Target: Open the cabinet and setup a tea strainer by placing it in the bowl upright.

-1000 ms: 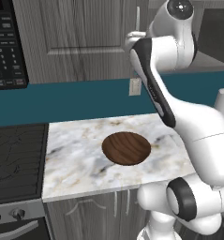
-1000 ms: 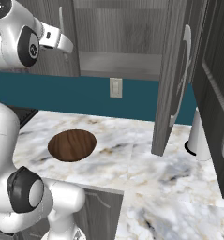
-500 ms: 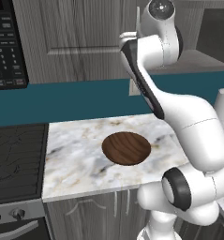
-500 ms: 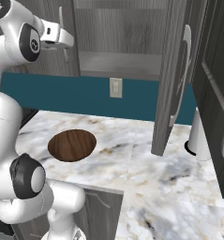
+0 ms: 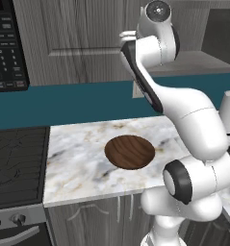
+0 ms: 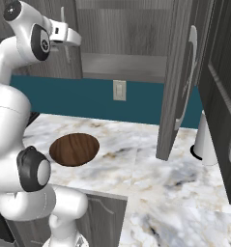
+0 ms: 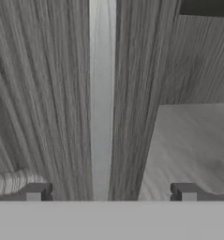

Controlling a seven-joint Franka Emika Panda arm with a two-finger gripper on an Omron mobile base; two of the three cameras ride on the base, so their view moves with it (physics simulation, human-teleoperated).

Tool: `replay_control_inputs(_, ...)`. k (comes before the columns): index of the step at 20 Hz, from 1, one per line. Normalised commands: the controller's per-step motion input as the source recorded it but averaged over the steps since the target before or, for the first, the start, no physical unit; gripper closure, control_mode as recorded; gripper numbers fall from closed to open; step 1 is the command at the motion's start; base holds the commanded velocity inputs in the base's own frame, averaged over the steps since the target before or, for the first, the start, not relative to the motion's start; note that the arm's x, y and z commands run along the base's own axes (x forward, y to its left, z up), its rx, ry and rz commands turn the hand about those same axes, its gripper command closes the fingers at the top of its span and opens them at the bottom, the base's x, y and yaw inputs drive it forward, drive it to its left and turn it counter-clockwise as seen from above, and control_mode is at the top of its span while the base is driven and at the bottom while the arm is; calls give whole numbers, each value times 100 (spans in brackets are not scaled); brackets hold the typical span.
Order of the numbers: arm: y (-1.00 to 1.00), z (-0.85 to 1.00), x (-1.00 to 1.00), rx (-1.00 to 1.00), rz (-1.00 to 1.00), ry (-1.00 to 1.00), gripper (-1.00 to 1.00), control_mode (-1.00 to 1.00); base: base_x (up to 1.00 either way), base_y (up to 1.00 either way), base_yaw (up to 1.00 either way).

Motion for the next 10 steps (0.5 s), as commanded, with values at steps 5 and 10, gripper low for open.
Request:
replay_control_inputs(5,0,0,42,0,0,-1,-100,-100,0,0,0)
replay_control_inputs(10,0,0,40,0,0,0,-100,-100,0,0,0)
